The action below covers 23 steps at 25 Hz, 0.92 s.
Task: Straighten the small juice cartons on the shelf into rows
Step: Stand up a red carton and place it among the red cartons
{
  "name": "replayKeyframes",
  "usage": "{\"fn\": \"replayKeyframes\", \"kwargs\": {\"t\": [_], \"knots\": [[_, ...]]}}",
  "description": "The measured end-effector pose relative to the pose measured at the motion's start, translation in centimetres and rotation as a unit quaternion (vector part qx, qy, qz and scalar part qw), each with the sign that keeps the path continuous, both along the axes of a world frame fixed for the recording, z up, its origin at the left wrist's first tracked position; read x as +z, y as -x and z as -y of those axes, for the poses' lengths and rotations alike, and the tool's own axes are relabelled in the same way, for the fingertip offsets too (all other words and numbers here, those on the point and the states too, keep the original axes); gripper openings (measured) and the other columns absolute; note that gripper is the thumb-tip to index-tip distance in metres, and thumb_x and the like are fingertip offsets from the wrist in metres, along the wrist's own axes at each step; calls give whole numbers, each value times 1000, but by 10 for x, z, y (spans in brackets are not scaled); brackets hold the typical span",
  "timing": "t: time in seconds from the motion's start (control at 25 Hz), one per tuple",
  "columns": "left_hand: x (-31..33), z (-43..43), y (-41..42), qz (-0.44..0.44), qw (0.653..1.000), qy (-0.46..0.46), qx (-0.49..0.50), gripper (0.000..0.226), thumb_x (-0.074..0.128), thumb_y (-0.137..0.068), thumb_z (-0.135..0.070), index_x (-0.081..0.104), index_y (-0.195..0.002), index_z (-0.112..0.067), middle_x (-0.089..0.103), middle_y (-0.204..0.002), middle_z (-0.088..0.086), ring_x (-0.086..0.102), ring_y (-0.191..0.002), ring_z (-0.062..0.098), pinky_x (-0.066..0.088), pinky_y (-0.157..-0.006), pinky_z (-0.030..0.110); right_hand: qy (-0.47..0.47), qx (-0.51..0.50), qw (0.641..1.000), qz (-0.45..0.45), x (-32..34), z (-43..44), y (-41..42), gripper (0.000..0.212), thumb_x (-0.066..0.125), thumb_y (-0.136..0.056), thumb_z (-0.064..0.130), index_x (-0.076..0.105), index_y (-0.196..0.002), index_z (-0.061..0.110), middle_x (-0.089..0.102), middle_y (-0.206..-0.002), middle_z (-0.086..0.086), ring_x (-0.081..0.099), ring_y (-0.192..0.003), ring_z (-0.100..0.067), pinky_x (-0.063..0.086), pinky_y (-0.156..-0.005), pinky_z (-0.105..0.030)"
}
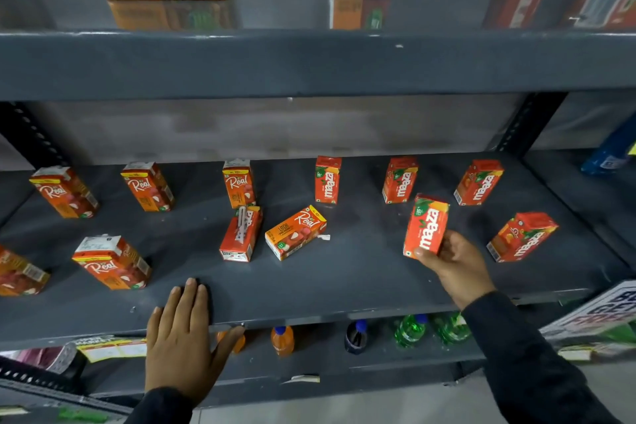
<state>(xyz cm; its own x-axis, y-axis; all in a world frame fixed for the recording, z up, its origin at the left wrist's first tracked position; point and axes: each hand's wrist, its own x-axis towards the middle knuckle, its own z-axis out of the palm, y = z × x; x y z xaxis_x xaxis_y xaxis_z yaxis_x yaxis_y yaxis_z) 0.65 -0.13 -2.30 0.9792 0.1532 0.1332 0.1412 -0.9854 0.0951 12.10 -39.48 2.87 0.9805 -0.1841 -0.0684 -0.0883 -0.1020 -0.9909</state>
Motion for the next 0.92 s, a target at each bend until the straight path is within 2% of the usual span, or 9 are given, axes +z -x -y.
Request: {"fn": "replayKeyframes", "kwargs": {"t": [0.08,0.2,0.32,0.4,0.56,0.8,0.92], "knots": [[-2,-1,0,-4,1000,-3,3,94,28,-77,-76,44,-133,-1,44,-142,21,37,-132,39,29,-106,59,79,15,997,0,-3,15,-10,35,74,-74,5,57,-98,23,69,-96,3,65,-85,-2,46,-71,-19],[-6,-2,0,-4,1000,-9,5,95,29,-77,-76,42,-135,-2,43,-143,20,34,-134,38,26,-108,57,175,49,983,1,-15,25,-21,42,75,-74,14,56,-109,25,67,-96,10,63,-90,-4,46,-77,-22],[-5,-2,0,-9,1000,-10,2,93,32,-78,-75,39,-137,-3,39,-146,18,30,-136,36,23,-109,55,287,27,957,16,-19,24,-28,28,76,-72,27,58,-94,28,63,-84,11,58,-76,-8,41,-65,-24],[-3,-1,2,-14,1000,-11,3,93,33,-78,-74,37,-138,-4,37,-148,17,28,-138,35,23,-110,55,302,24,953,14,-19,22,-28,24,75,-72,29,57,-87,28,62,-81,9,57,-74,-13,39,-66,-27],[-1,0,2,-20,1000,-9,6,92,33,-79,-74,36,-139,-4,37,-148,17,29,-137,35,24,-110,56,315,32,948,16,-20,23,-28,25,74,-75,27,61,-95,19,61,-83,6,54,-77,-14,38,-70,-28],[1,0,2,-20,1000,-6,6,92,33,-78,-73,38,-138,-4,38,-148,17,29,-137,36,24,-110,56,316,55,947,11,-18,28,-28,26,72,-77,24,61,-99,18,62,-87,6,56,-80,-14,39,-74,-28],[1,-1,2,-18,1000,-7,5,93,33,-77,-74,38,-138,-4,38,-147,18,30,-137,36,25,-109,58,315,86,945,-3,-16,37,-26,24,72,-76,23,62,-98,20,65,-86,6,59,-77,-9,40,-67,-25]]}}
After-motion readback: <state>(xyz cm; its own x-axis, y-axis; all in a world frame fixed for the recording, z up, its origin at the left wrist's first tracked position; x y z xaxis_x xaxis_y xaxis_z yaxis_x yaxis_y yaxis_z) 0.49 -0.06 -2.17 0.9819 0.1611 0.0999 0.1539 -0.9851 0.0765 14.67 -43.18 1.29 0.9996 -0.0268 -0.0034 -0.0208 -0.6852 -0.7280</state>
